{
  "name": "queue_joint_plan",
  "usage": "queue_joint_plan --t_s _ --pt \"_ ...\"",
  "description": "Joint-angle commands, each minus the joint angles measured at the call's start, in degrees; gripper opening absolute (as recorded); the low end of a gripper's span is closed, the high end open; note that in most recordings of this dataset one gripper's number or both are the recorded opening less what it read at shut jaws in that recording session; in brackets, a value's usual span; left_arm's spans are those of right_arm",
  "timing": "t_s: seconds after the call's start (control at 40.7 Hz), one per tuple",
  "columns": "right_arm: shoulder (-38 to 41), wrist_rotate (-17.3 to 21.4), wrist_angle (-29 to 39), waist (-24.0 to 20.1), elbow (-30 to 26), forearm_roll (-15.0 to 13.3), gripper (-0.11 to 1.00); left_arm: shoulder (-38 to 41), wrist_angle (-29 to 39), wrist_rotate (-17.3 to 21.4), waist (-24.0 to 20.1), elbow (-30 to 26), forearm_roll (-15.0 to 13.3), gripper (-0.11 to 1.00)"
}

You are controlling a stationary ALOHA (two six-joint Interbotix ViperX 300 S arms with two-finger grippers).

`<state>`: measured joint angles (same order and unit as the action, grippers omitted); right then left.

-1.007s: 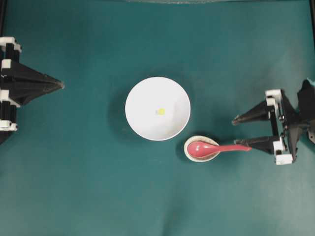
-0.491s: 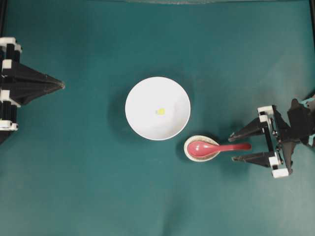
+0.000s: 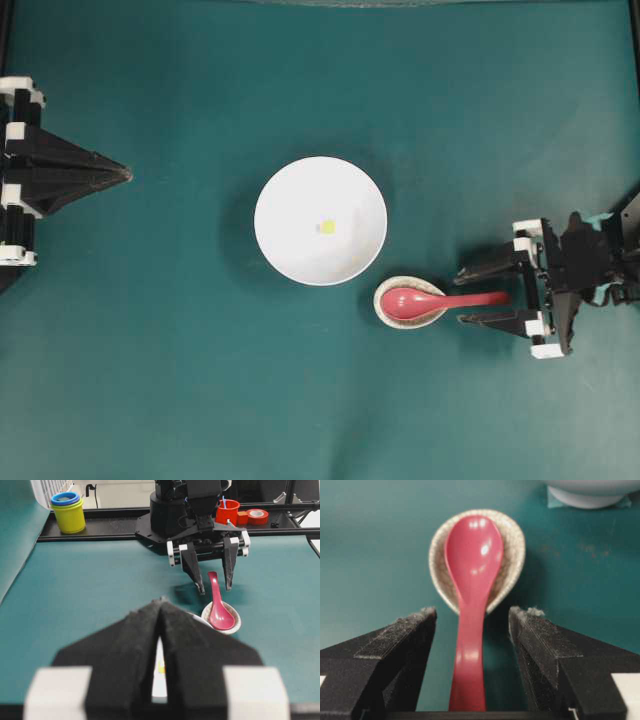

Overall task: Scoop the yellow hexagonal prism block from the bowl with a spoon using the right arm.
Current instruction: 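Close the right gripper on the red spoon handle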

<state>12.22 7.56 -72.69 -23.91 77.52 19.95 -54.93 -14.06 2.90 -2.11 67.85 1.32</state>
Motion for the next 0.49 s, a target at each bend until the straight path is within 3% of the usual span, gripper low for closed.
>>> queue_joint_plan --t_s 0.0,0.467 --pt "0.0 -0.4 -0.4 -0.1 -0.6 0.4 0.62 0.4 -0.3 0.1 -0.1 -1.1 0.2 -0.01" --pt "0.3 -3.9 2.1 -0.1 -1.2 0.9 0.62 0.4 1.1 0.1 -0.1 -1.1 0.2 -0.01"
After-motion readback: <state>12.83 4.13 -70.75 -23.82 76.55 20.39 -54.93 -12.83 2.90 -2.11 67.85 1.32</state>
